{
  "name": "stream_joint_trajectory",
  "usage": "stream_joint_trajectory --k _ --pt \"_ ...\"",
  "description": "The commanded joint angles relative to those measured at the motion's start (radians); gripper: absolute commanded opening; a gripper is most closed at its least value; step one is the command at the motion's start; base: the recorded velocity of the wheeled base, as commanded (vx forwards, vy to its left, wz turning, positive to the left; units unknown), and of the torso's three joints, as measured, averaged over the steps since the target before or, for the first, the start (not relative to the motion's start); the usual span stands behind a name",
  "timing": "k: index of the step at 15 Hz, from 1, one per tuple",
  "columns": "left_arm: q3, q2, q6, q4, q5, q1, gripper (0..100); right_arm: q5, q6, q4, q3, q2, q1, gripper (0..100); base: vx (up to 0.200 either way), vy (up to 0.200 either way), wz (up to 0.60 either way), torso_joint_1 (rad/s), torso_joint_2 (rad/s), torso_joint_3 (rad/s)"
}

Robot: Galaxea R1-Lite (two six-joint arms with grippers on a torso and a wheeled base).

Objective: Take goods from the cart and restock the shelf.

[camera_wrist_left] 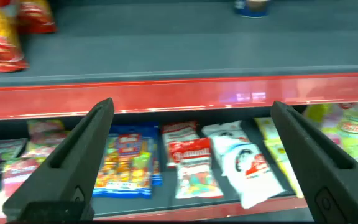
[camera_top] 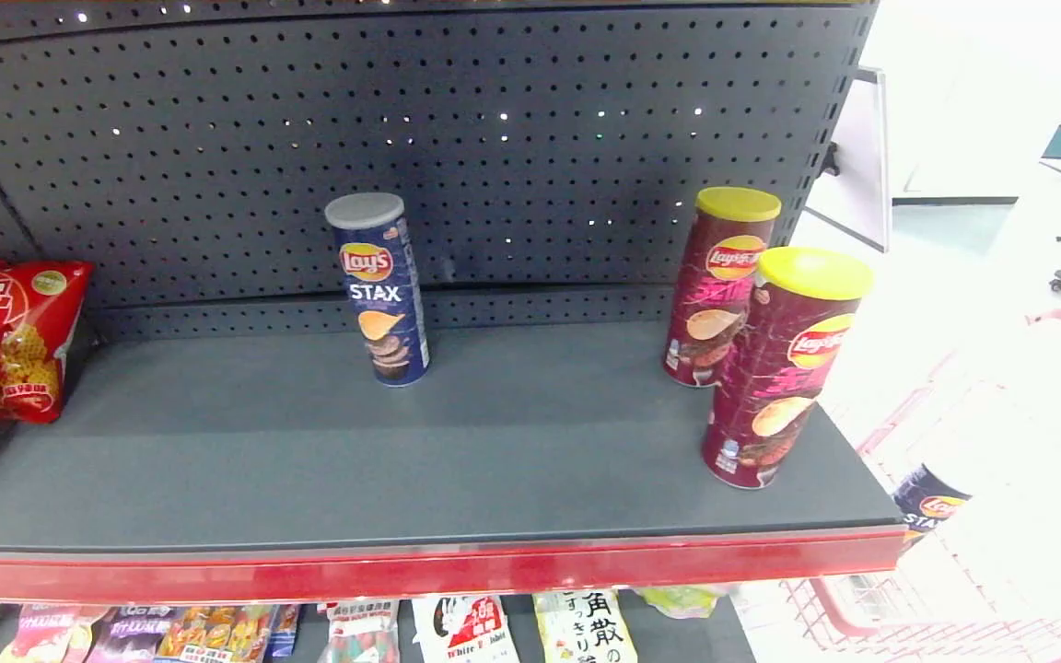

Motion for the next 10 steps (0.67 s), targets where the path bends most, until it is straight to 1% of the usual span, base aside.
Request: stream_joint_trajectory --k 1,10 --pt "0.0 0.0 0.0 -0.001 0.0 0.0 100 0.0 0.0 0.0 0.0 0.001 0.0 100 0.0 -0.2 0.0 0.002 0.0 0.007" --pt "0.0 0.0 -0.002 0.001 0.0 0.0 100 0.0 0.0 0.0 0.0 0.001 0.0 100 0.0 -0.2 0.0 0.003 0.0 0.0"
